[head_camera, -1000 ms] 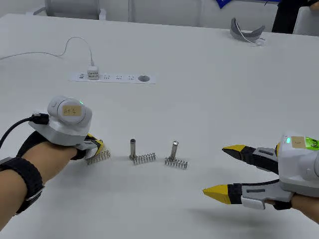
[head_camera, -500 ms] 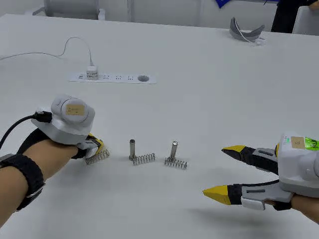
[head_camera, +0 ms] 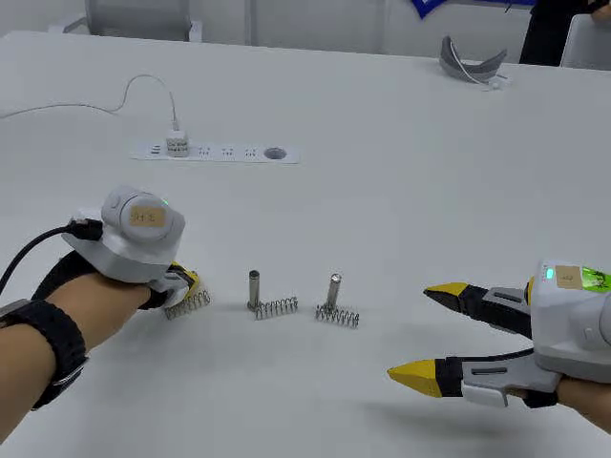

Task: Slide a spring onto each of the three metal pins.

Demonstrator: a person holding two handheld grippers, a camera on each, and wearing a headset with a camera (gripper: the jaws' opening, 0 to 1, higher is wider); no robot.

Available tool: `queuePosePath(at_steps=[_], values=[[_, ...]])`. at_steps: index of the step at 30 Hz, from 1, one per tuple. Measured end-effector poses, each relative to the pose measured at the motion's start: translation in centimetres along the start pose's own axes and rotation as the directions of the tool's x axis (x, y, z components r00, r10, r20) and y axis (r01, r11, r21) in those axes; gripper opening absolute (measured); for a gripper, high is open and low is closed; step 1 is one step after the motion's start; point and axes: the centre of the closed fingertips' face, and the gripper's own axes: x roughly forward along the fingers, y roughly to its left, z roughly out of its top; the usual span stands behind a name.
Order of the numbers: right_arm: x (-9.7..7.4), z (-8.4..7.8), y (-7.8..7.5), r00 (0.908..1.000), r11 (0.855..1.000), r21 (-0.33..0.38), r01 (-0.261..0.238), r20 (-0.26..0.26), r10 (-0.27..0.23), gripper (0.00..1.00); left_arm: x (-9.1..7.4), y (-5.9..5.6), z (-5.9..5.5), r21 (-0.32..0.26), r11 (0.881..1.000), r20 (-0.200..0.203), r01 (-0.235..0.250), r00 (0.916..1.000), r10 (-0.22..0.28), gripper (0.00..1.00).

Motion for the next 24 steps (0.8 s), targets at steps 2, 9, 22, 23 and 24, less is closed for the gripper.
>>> queuePosePath(at_steps=[2, 9, 22, 23, 24], values=[[0.0, 0.0, -0.1, 1.0, 1.0, 0.001, 0.002, 0.003, -0.002, 0.7, 0.0, -0.1, 0.0, -0.01, 1.0, 0.0, 0.001, 1.0, -0.001, 0.08], [-0.1, 0.0, -0.1, 1.0, 1.0, 0.003, 0.004, 0.002, -0.004, 0.7, -0.2, -0.4, -0.1, -0.016, 1.0, 0.005, 0.012, 0.9999, -0.012, 0.08], [0.0, -0.1, -0.1, 1.0, 1.0, 0.005, 0.002, 0.001, -0.002, 0.7, -0.9, -0.6, 0.0, -0.045, 0.999, 0.022, 0.028, 0.9994, -0.027, 0.08], [0.0, -0.1, -0.1, 1.0, 1.0, 0.005, 0.002, 0.001, -0.002, 0.7, -1.0, -0.6, 0.0, -0.046, 0.999, 0.025, 0.029, 0.9993, -0.028, 0.08], [0.0, -0.1, -0.1, 1.0, 1.0, 0.005, 0.002, 0.001, -0.002, 0.7, -1.0, -0.6, 0.1, -0.047, 0.998, 0.027, 0.029, 0.9993, -0.028, 0.08]])
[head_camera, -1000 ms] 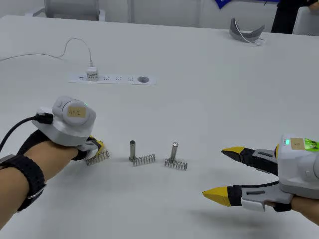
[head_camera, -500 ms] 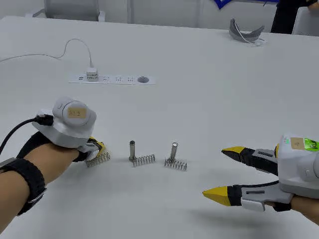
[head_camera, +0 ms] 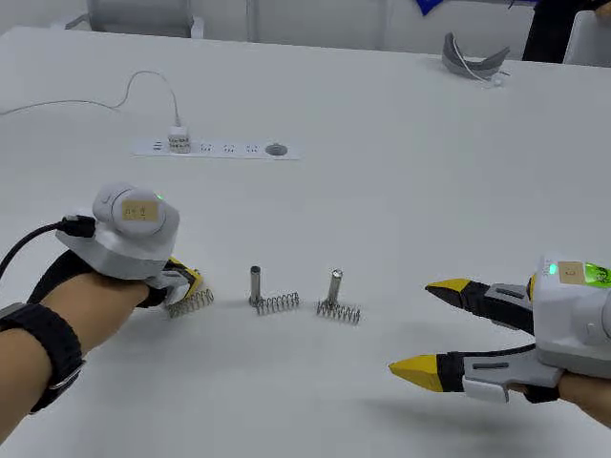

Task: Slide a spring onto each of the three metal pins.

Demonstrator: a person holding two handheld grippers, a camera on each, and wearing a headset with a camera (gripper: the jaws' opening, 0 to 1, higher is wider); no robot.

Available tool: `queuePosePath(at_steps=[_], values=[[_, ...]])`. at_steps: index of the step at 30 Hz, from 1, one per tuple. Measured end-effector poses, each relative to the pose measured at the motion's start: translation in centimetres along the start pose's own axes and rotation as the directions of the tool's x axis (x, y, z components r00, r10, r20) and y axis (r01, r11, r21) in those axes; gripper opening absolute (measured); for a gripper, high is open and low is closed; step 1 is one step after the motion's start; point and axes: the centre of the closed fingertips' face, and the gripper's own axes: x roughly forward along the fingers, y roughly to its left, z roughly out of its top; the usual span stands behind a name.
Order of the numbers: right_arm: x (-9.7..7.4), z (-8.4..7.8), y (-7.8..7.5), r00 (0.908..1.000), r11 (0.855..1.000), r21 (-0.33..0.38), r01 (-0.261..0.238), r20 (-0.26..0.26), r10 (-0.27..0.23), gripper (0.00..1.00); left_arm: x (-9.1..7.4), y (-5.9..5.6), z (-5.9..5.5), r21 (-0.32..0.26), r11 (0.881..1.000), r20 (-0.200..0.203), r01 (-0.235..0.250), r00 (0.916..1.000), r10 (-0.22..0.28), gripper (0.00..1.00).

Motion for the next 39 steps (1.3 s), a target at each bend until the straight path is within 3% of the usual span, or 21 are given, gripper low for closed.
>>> queuePosePath(at_steps=[22, 39], values=[[0.1, 0.2, 0.3, 1.0, 1.0, -0.004, -0.007, 0.003, 0.007, 0.7, -2.2, -0.3, 1.4, -0.076, 0.997, 0.081, 0.026, 0.9965, -0.02, 0.07], [0.3, 0.2, 0.4, 0.9999, 1.0, -0.011, -0.017, -0.001, 0.017, 0.7, -3.9, -0.3, 1.3, -0.121, 0.992, 0.125, 0.03, 0.992, -0.015, 0.08]])
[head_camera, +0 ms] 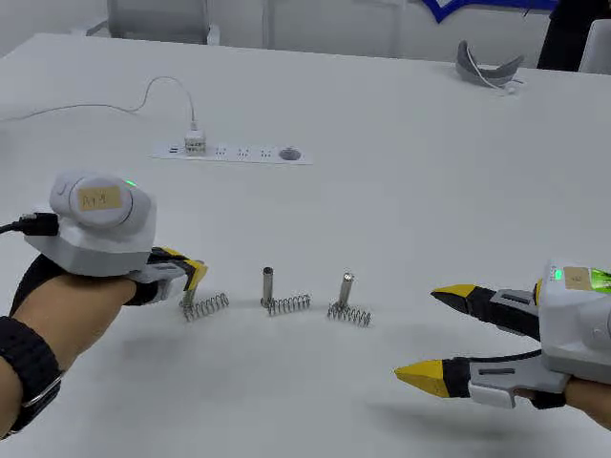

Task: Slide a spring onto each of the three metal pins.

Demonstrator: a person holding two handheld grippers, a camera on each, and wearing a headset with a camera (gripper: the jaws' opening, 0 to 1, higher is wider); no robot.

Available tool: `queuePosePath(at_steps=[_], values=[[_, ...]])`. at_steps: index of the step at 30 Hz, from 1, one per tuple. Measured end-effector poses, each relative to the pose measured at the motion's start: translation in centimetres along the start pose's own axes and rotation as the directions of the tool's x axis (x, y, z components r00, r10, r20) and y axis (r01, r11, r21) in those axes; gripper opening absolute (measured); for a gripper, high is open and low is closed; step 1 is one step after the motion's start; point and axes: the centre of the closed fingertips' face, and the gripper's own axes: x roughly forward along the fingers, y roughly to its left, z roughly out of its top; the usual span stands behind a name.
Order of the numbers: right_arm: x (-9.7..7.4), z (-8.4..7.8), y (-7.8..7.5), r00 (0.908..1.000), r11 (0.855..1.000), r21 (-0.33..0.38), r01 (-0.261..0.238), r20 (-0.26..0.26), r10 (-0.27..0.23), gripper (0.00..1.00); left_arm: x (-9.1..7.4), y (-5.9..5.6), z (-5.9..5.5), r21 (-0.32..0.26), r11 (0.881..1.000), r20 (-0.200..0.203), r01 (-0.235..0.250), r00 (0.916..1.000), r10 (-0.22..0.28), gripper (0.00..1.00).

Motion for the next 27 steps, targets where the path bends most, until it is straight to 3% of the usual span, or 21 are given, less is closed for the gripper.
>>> queuePosePath(at_steps=[10, 27], values=[[0.1, 0.0, 0.2, 1.0, 1.0, -0.007, -0.006, -0.004, 0.006, 0.7, -0.7, -0.4, -0.1, -0.006, 1.0, 0.017, -0.002, 0.9999, 0.002, 0.08], [0.2, 0.1, 0.4, 0.9999, 1.0, -0.009, -0.011, -0.004, 0.011, 0.7, -1.8, -0.9, -1.0, 0.036, 0.999, 0.034, -0.003, 0.9994, 0.002, 0.08]])
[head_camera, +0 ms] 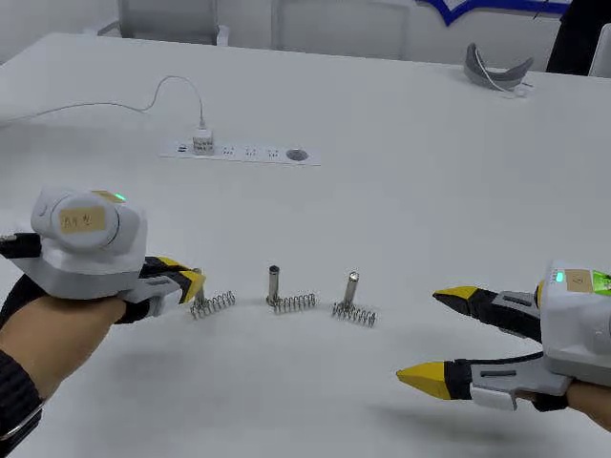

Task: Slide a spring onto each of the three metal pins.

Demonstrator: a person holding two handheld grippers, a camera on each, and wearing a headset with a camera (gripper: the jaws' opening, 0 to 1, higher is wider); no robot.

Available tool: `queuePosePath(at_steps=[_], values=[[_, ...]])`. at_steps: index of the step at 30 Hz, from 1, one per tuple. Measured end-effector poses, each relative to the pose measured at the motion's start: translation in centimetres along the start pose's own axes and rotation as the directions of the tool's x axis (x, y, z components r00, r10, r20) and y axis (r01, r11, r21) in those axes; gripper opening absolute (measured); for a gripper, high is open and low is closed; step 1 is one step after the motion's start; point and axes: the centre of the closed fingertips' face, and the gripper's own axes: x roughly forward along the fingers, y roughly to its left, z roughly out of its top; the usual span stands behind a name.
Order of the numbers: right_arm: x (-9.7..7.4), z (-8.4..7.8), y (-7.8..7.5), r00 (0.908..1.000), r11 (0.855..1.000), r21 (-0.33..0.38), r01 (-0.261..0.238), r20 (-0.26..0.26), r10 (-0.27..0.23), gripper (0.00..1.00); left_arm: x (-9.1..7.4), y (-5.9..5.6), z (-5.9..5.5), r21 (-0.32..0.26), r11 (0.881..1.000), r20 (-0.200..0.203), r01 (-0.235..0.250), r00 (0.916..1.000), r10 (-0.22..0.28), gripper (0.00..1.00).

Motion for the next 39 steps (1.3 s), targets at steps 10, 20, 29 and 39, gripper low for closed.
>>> queuePosePath(at_steps=[10, 20, 29, 39], values=[[0.0, 0.16, 0.08, 1.0, 1.0, -0.004, 0.0, 0.0, 0.0, 0.7, 0.2, 0.07, 0.07, 0.012, 1.0, 0.007, 0.001, 1.0, -0.002, 0.08], [0.02, 0.06, 0.08, 1.0, 1.0, -0.002, 0.0, -0.003, 0.0, 0.7, 0.34, 0.01, -0.02, 0.026, 1.0, 0.006, 0.001, 1.0, -0.001, 0.08], [0.05, -0.03, 0.12, 1.0, 1.0, -0.002, -0.002, -0.006, 0.002, 0.7, 0.39, -0.07, 0.04, 0.021, 1.0, 0.015, 0.0, 0.9999, -0.001, 0.09], [0.11, -0.04, 0.17, 1.0, 1.0, -0.002, -0.004, -0.007, 0.004, 0.7, 0.24, -0.12, 0.23, 0.01, 1.0, 0.035, 0.008, 0.9994, -0.009, 0.13]])
